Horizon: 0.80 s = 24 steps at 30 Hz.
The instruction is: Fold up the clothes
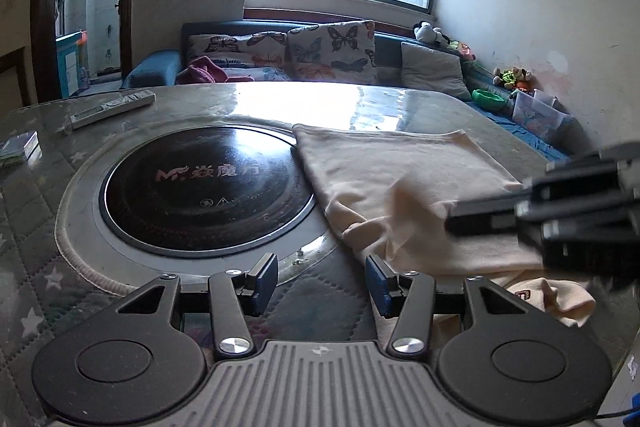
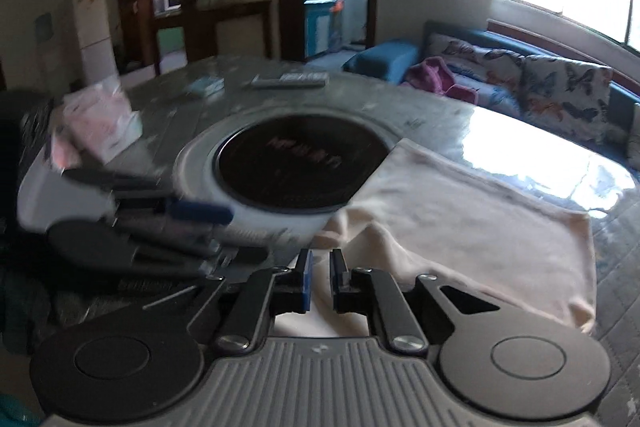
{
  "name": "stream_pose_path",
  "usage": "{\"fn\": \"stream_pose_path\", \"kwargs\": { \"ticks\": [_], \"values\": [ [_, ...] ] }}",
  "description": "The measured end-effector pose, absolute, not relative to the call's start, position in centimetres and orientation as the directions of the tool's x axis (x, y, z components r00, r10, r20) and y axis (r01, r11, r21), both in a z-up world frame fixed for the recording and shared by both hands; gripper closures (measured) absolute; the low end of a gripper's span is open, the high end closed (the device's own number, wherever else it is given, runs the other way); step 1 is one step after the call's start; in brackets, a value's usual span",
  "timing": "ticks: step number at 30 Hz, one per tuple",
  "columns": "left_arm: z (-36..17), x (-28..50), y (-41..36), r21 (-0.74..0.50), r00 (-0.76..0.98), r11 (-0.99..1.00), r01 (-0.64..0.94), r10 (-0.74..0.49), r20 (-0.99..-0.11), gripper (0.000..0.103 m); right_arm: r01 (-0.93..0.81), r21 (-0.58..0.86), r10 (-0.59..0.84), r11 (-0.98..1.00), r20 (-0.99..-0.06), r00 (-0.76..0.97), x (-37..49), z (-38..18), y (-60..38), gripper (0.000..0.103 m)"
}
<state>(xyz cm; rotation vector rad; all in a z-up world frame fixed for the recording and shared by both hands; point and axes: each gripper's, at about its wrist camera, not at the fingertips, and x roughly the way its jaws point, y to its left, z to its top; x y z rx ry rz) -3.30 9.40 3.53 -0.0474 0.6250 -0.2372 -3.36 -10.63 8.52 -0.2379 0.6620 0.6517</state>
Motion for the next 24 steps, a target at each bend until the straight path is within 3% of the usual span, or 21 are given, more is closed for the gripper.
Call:
{"fn": "stream_pose_path", "kwargs": {
  "ticks": [4, 8, 18, 24],
  "values": [
    [4.1, -3.3, 9.1, -0.113, 0.792, 0.971, 0.211, -0.238, -0.562, 0.051, -0.636, -0.031, 0.474, 0.771, -0.637, 0.607, -4.6, 8.8, -12.3, 0.094],
    [4.5, -3.2, 7.9, -0.106, 0.789, 0.959, 0.263, -0.277, -0.549, 0.053, -0.571, -0.045, 0.412, 0.820, -0.646, 0.643, -5.0, 8.9, -15.9, 0.085],
    [3.3, -1.9, 3.8, -0.013, 0.767, 0.936, 0.351, -0.295, -0.570, 0.056, -0.348, -0.095, 0.188, 0.933, -0.695, 0.694, -7.0, 6.5, -25.3, 0.084],
    [2.5, -1.1, 2.7, 0.032, 0.759, 0.936, 0.352, -0.265, -0.595, 0.082, -0.321, -0.095, 0.167, 0.942, -0.697, 0.697, -7.9, 5.6, -27.0, 0.083]
  ]
}}
